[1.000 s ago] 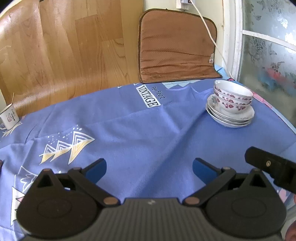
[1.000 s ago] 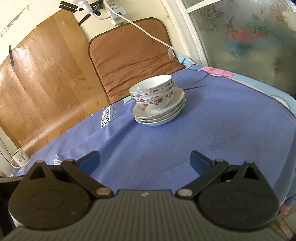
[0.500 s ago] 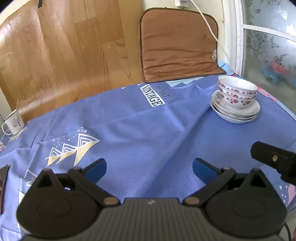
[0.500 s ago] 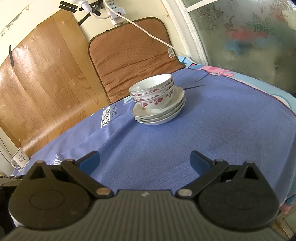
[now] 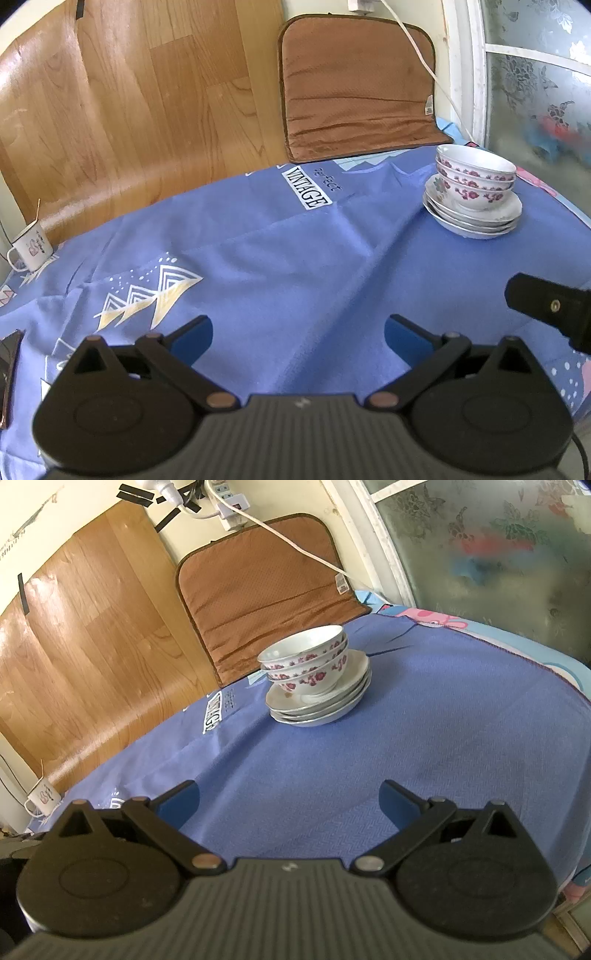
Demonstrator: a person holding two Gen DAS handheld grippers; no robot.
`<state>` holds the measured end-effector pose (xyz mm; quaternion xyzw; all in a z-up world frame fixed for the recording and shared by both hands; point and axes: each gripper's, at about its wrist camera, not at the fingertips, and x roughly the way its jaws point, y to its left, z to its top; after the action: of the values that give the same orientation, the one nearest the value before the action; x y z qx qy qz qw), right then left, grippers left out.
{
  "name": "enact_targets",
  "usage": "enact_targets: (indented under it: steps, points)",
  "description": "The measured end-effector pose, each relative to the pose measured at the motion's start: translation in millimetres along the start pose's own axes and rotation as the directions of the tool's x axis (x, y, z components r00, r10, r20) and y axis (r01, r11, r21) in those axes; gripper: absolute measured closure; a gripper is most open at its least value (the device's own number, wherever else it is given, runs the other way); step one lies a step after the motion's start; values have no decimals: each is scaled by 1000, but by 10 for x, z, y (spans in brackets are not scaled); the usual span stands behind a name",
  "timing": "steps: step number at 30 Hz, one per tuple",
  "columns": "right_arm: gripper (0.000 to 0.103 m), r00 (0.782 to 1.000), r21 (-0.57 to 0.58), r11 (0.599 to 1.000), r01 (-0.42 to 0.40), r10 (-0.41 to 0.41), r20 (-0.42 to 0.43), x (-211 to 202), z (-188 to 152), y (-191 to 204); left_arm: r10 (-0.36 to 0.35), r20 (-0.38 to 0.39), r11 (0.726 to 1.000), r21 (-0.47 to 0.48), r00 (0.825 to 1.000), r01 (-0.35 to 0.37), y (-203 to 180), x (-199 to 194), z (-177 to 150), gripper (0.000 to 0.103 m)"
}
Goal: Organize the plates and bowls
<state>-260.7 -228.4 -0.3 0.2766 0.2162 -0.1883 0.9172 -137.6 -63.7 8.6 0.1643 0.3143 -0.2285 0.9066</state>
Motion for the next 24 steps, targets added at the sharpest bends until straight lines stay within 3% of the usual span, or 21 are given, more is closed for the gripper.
enact_targets:
  steps: [6,24]
  points:
    - [0,998,-31,1000,0,2,58,-91,0,45,-36,-5,999,-1,999,36,-1,-17,-8,0]
    - [0,999,-11,1000,3,-3,47,-74,4,9,-114,-55,994,-6,992,113,-56,-26,-28,0]
